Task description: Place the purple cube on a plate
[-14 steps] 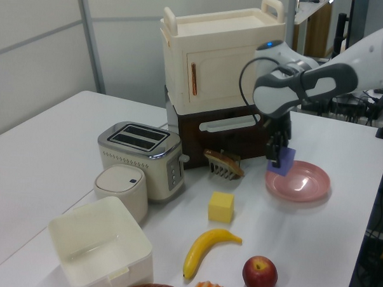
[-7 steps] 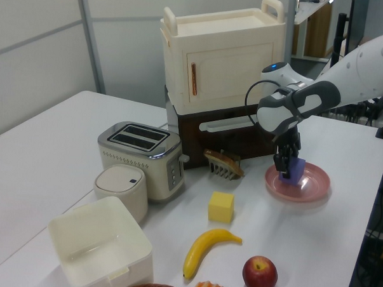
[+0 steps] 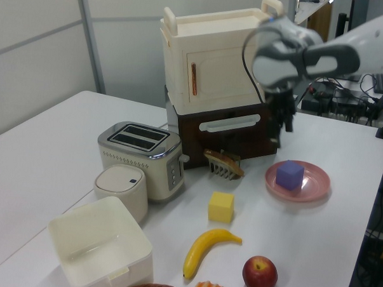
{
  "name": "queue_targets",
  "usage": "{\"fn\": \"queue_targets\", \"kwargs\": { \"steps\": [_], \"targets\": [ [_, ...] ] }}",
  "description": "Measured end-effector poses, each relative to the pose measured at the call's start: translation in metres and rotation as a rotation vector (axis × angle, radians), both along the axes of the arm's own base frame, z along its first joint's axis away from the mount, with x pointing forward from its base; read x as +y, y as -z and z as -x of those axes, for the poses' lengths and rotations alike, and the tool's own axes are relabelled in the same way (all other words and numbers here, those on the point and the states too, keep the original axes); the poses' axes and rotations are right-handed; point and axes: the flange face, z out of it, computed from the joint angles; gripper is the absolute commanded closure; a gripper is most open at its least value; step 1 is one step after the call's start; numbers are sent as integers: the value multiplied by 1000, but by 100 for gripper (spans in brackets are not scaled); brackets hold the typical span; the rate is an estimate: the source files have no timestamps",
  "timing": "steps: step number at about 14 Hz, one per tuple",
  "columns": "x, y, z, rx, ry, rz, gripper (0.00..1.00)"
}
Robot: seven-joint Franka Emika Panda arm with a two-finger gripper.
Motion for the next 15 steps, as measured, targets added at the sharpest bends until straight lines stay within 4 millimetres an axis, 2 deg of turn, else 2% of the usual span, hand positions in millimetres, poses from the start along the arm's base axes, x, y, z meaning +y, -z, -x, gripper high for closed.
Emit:
{"fn": "queue_targets", "kwargs": {
  "steps": [2,3,4,8,9,11,15],
  "targets": [
    [62,-39,-14,-10,-7,-2,0],
    [94,-51,-19,-22,-12,2,0],
    [138,-60,-26,-40,-13,9,0],
    [217,-62,-30,-57,-14,17,0],
    [228,-64,-30,-61,-24,17,0],
    [236,-71,-29,-76,-30,4,0],
    [231,-89,-24,-105,-5,-44,0]
  ]
}}
